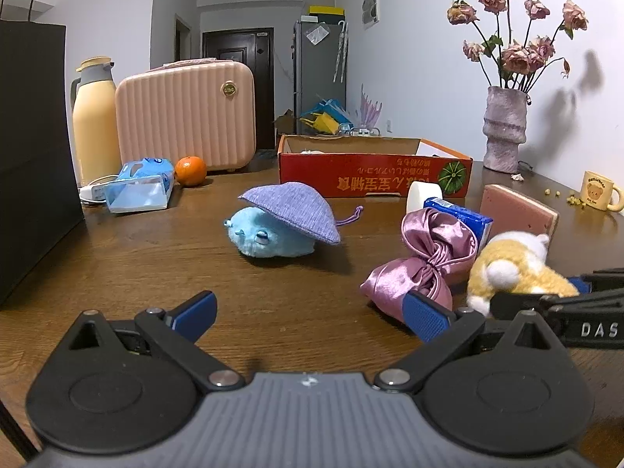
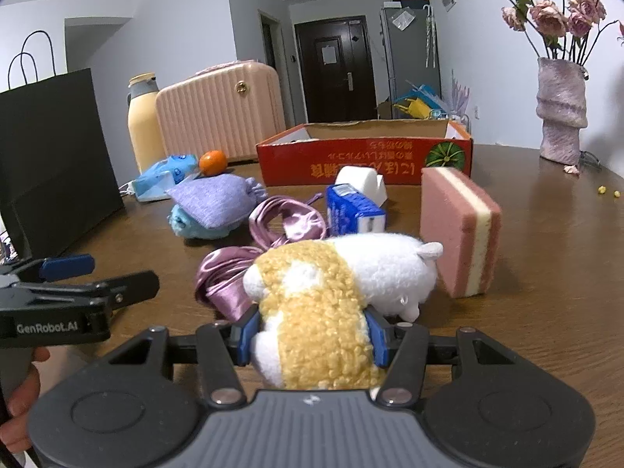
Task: Organize soft objects
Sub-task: 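Grasp the white-and-yellow plush dog with the right gripper and lift it, then lower the left gripper onto the pink satin bow pouch while the right gripper holds the plush dog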
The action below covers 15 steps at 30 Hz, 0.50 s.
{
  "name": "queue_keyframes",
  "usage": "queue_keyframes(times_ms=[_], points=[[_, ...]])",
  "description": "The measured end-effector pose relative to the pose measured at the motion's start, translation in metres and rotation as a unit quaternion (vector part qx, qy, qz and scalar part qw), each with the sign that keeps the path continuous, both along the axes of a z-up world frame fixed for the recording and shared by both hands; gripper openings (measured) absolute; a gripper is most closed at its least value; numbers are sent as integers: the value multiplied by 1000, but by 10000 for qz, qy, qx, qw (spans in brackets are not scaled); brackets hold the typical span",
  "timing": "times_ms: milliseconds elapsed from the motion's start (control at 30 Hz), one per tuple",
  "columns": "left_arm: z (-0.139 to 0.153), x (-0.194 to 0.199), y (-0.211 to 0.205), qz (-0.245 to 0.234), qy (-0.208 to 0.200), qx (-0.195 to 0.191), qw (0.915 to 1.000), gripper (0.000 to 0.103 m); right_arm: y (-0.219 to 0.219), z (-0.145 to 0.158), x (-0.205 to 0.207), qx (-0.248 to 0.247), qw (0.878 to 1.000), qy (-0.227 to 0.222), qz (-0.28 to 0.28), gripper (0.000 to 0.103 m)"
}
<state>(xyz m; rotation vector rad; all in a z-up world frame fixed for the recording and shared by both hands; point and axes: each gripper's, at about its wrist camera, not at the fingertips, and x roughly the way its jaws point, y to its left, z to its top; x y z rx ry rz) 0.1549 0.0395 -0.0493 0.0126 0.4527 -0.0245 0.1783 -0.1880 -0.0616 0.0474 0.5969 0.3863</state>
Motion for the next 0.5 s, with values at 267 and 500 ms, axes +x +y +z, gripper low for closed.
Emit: queue_keyframes(times_ms=[267, 500], points=[[-1, 3, -2, 78, 64, 91, 9999, 103, -18, 4, 13, -83, 9997, -147, -175, 53], [1, 6, -7, 66, 86, 187, 9998, 103, -34, 5, 25, -87, 9991, -230, -357, 53]])
